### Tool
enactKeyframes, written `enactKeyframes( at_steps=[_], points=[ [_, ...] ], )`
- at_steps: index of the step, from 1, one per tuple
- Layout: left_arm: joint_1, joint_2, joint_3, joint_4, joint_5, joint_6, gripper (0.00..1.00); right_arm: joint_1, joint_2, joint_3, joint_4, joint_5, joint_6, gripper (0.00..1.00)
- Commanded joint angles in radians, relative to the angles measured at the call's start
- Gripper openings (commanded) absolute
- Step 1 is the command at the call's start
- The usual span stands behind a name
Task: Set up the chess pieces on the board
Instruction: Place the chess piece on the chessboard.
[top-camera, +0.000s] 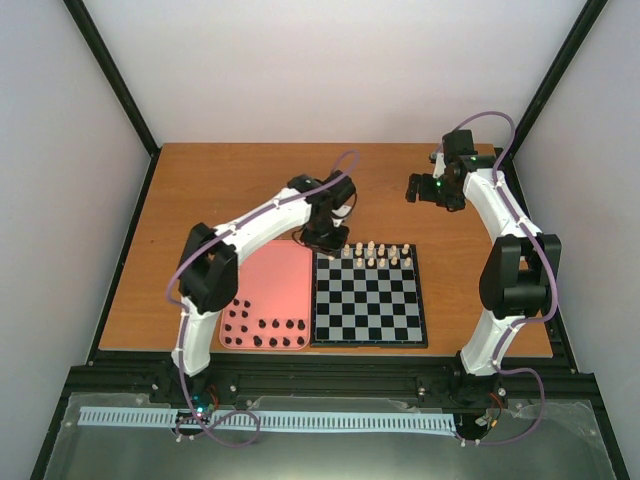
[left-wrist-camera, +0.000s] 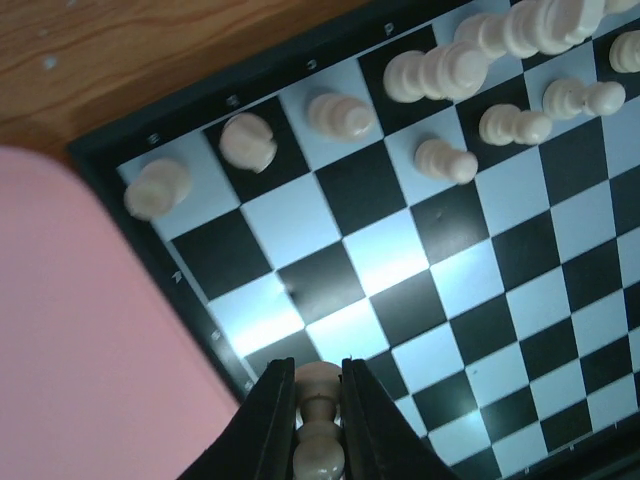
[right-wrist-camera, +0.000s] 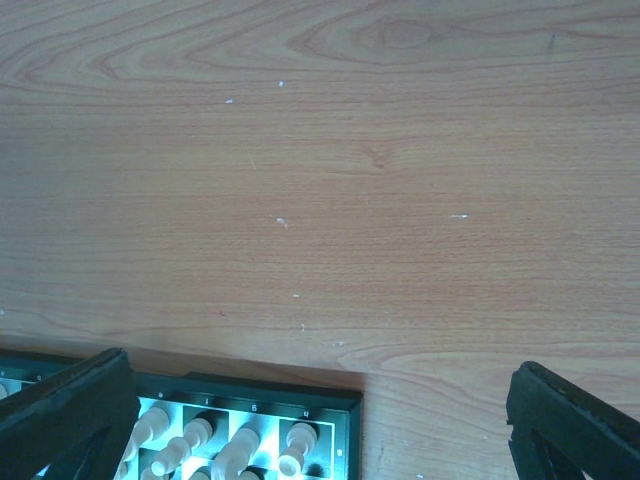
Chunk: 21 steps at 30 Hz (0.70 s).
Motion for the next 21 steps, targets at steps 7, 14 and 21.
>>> enactKeyframes(
  at_steps=[7, 14, 21],
  points=[
    [-0.049, 0.196, 0.250, -0.052, -0.035, 0.046, 0.08, -0.005, 0.015, 0.031, -0.003, 0.036, -0.019, 1.00],
    [-0.073, 0.276, 0.321, -0.067, -0.031, 0.058, 0.09, -0.006, 0.026, 0.043, -0.005, 0.036, -0.020, 1.00],
    [-0.083, 0.297, 0.301, -0.065, -0.019, 0.071, 0.11, -0.006, 0.033, 0.044, -0.002, 0.037, -0.020, 1.00]
  ],
)
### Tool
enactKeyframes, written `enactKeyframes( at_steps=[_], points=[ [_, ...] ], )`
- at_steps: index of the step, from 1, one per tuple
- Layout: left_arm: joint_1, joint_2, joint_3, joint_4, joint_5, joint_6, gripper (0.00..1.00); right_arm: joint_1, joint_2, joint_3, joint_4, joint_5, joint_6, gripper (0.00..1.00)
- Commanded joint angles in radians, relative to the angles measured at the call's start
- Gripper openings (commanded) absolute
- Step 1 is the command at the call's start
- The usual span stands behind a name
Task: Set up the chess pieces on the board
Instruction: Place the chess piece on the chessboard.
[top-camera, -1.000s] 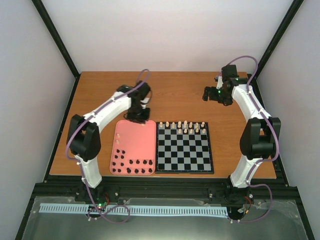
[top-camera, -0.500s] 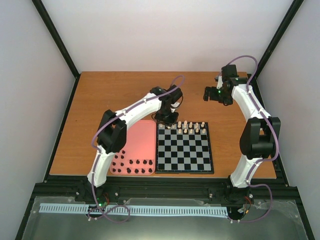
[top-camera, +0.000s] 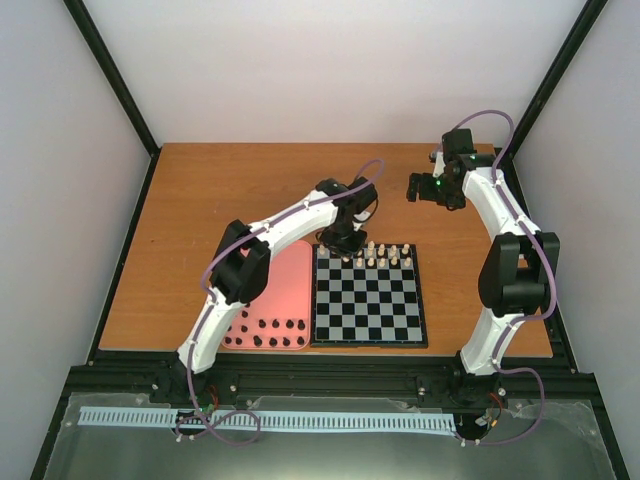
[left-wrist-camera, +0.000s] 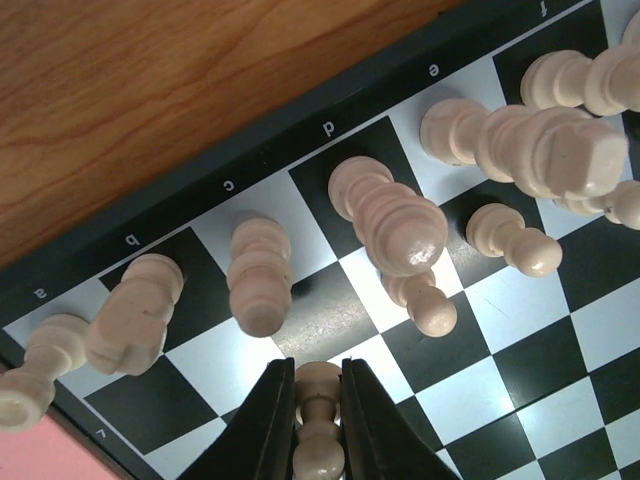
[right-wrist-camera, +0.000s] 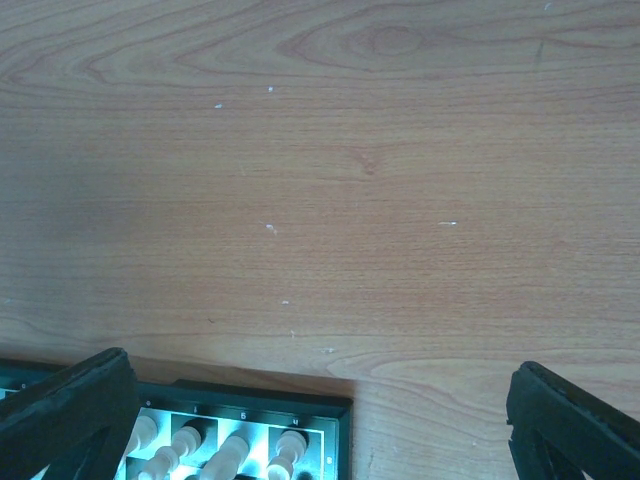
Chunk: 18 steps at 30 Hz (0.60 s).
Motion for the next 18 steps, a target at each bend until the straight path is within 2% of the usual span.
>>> enactKeyframes(
  at_steps=[1, 18],
  points=[
    [-0.012, 0.015, 0.017, -0.019, 0.010, 0.029, 0.11, -0.006, 0.019, 0.027, 0.000, 0.013, -0.010, 1.00],
    [-0.012, 0.064, 0.021, 0.009, 0.009, 0.032, 0.12, -0.006, 0.026, 0.034, -0.003, 0.010, -0.013, 1.00]
  ],
)
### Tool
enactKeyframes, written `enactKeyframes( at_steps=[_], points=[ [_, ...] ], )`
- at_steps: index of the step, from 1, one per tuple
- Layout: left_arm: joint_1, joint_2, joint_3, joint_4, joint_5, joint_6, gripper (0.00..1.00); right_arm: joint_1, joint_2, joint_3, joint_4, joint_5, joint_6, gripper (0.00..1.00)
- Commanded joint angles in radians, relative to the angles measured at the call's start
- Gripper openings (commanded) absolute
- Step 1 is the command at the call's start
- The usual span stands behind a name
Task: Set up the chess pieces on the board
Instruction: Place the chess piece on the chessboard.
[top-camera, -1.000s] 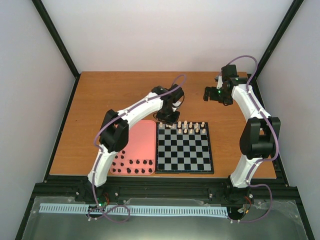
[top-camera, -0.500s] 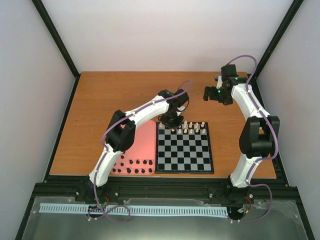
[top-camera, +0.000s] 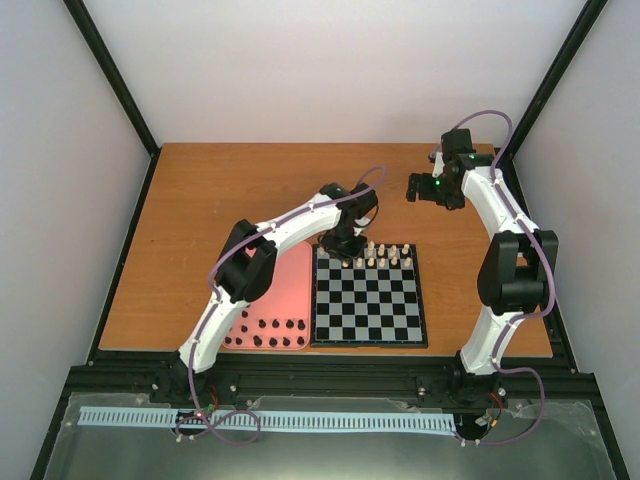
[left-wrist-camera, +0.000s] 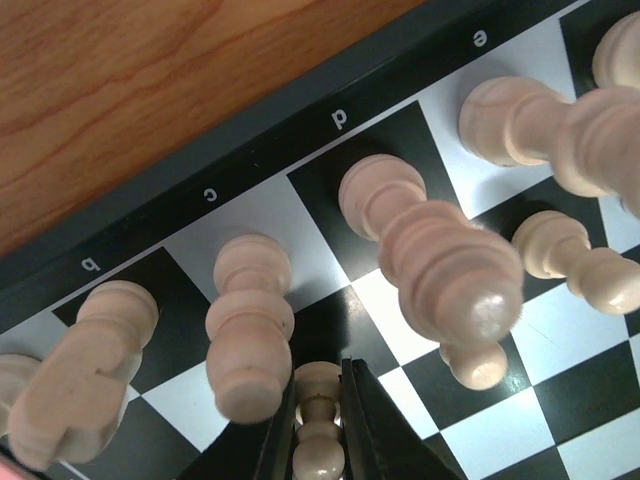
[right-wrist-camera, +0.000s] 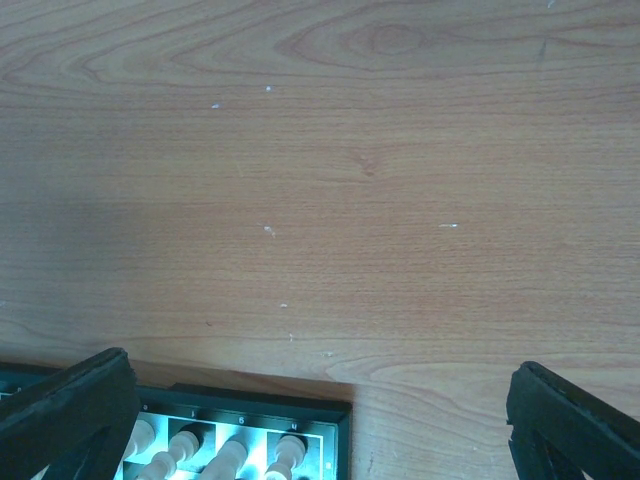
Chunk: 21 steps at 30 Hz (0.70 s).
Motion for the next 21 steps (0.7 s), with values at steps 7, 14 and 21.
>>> enactKeyframes(
  at_steps=[7, 14, 21],
  points=[
    [-0.009, 0.034, 0.036, 0.012, -0.002, 0.009, 0.15, -0.006, 0.013, 0.027, -0.004, 0.007, -0.014, 1.00],
    [-0.008, 0.041, 0.044, 0.021, -0.015, 0.002, 0.15, -0.005, 0.015, 0.024, -0.001, 0.000, -0.014, 1.00],
    [-0.009, 0.056, 0.072, 0.021, -0.020, -0.002, 0.16, -0.006, 0.015, 0.022, -0.001, -0.003, -0.014, 1.00]
  ],
)
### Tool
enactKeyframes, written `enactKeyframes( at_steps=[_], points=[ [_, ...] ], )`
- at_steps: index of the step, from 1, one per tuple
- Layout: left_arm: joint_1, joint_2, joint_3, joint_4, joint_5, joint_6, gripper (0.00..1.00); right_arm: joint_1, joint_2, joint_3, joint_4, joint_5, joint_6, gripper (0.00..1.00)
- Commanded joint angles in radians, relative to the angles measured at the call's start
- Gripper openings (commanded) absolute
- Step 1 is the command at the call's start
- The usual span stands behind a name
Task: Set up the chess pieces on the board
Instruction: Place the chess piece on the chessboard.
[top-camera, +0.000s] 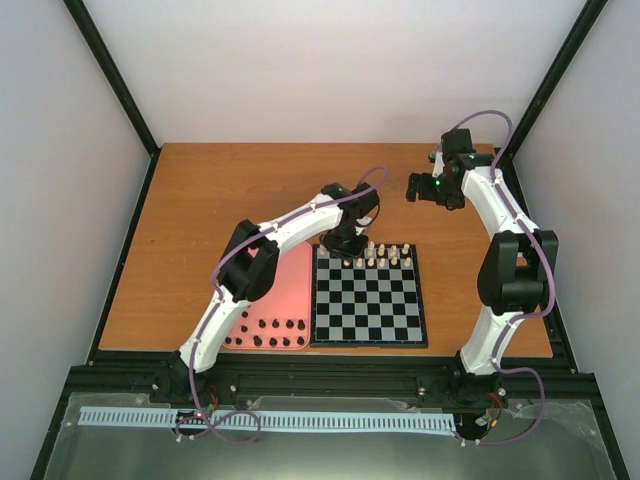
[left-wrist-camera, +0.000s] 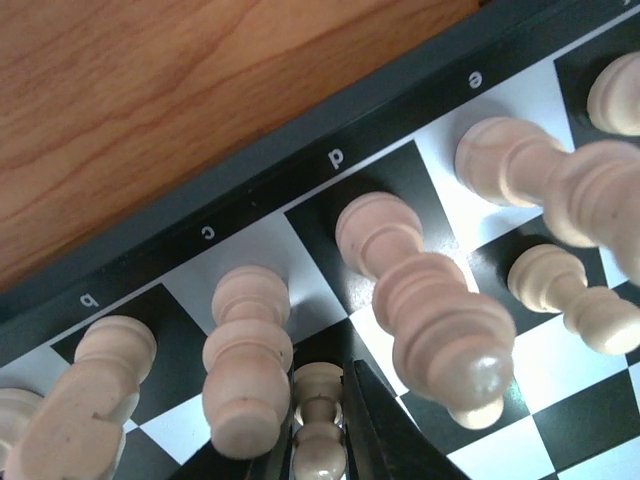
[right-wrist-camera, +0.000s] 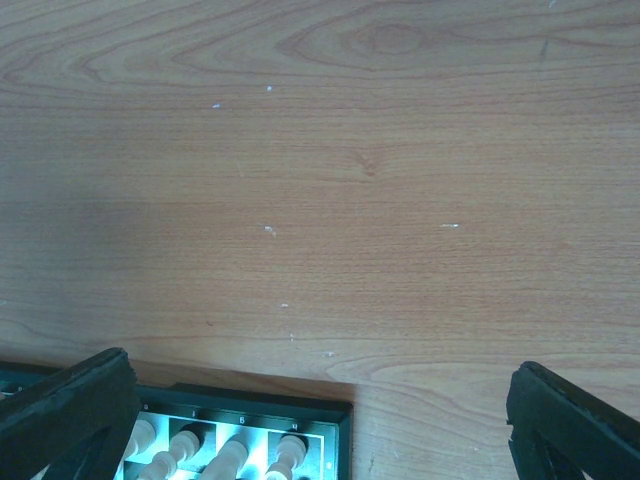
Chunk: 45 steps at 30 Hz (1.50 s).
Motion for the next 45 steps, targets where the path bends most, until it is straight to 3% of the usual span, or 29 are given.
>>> enactKeyframes(
  at_steps=[1, 6, 10, 21, 32, 37, 45],
  points=[
    [-0.009, 0.028, 0.049, 0.016, -0.014, -0.001, 0.16, -0.006, 0.015, 0.021, -0.001, -0.003, -0.014, 1.00],
    [-0.009, 0.029, 0.047, 0.006, -0.013, 0.002, 0.17, -0.006, 0.014, 0.020, -0.002, -0.005, -0.014, 1.00],
    [-0.009, 0.015, 0.024, 0.003, -0.018, 0.012, 0.26, -0.006, 0.013, 0.017, -0.001, -0.008, -0.014, 1.00],
    [-0.009, -0.041, 0.022, -0.017, -0.021, 0.024, 0.32, -0.005, 0.016, 0.020, -0.001, -0.020, -0.014, 1.00],
    [-0.009, -0.216, 0.011, -0.094, -0.048, 0.043, 0.37, -0.006, 0.005, 0.020, -0.001, -0.021, -0.015, 1.00],
    [0.037, -0.353, -0.107, -0.078, -0.144, 0.000, 0.47, -0.006, 0.005, 0.018, -0.003, -0.022, -0.015, 1.00],
    [0.300, -0.584, -0.535, 0.070, -0.211, -0.123, 0.68, -0.006, 0.002, 0.007, 0.002, -0.030, -0.013, 1.00]
  ],
)
